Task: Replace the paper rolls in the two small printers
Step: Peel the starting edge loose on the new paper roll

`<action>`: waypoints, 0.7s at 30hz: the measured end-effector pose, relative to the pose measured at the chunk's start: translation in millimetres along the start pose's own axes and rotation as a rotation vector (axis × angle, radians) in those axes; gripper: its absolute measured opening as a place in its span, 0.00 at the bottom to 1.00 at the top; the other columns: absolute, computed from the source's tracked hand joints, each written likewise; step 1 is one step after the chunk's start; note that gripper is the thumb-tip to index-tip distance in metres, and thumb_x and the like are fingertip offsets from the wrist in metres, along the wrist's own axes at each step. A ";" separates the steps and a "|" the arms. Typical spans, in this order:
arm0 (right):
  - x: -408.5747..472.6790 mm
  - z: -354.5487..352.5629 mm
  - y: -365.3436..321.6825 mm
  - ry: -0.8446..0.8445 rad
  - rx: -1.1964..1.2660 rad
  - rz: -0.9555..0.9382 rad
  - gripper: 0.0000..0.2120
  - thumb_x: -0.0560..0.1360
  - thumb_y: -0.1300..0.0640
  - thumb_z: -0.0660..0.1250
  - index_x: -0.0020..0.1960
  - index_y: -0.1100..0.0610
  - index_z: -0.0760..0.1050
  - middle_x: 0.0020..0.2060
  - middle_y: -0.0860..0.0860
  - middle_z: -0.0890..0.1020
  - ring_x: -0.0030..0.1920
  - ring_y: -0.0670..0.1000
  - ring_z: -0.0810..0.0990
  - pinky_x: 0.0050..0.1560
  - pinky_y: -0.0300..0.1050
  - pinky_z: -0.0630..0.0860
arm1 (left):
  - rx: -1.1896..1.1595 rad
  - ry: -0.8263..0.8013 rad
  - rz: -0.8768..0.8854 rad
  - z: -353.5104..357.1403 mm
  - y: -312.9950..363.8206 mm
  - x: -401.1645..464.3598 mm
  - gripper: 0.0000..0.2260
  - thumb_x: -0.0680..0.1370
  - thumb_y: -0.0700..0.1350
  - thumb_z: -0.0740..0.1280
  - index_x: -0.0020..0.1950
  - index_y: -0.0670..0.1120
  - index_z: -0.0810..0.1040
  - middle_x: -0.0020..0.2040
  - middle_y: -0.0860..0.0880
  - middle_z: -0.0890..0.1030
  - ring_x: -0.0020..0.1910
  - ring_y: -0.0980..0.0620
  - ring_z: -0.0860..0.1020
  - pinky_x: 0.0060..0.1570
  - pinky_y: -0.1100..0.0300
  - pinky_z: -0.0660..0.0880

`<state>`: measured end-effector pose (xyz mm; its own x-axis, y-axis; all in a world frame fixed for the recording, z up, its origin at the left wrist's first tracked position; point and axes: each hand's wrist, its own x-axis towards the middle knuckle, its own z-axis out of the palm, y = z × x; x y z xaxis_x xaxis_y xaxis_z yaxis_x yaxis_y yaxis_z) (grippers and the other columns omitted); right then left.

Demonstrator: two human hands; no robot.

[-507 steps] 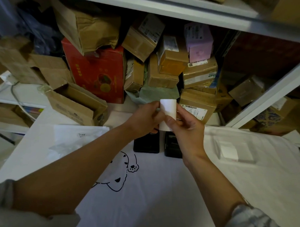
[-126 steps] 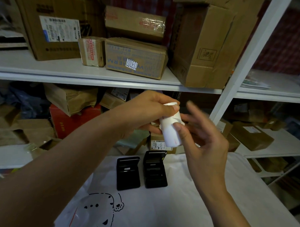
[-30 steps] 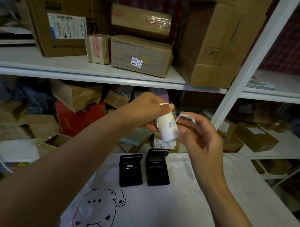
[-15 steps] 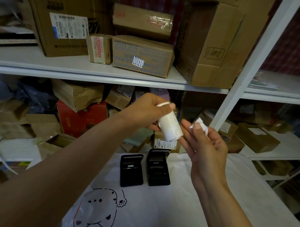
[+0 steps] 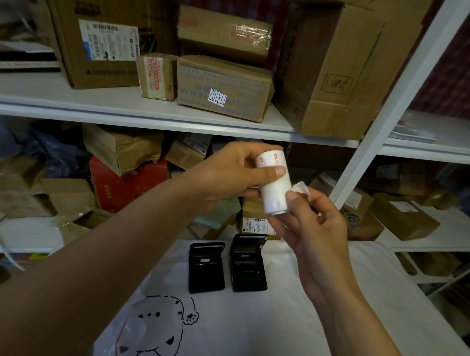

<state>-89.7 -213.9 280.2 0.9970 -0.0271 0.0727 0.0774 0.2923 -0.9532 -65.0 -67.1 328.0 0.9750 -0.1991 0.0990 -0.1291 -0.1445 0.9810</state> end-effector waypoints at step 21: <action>-9.2 7.0 1.6 0.073 -0.088 -0.255 0.09 0.76 0.58 0.66 0.52 0.46 0.73 0.37 0.33 0.83 0.46 0.40 0.83 0.37 0.34 0.79 | -0.153 -0.063 0.016 11.7 -0.4 -0.7 0.28 0.74 0.30 0.61 0.70 0.52 0.67 0.61 0.44 0.78 0.59 0.48 0.78 0.54 0.53 0.79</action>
<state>-98.7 -206.4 280.0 0.9420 -0.1591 0.2954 0.3222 0.1835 -0.9287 -67.8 -78.3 325.7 0.9591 -0.2611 0.1093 -0.1112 0.0076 0.9938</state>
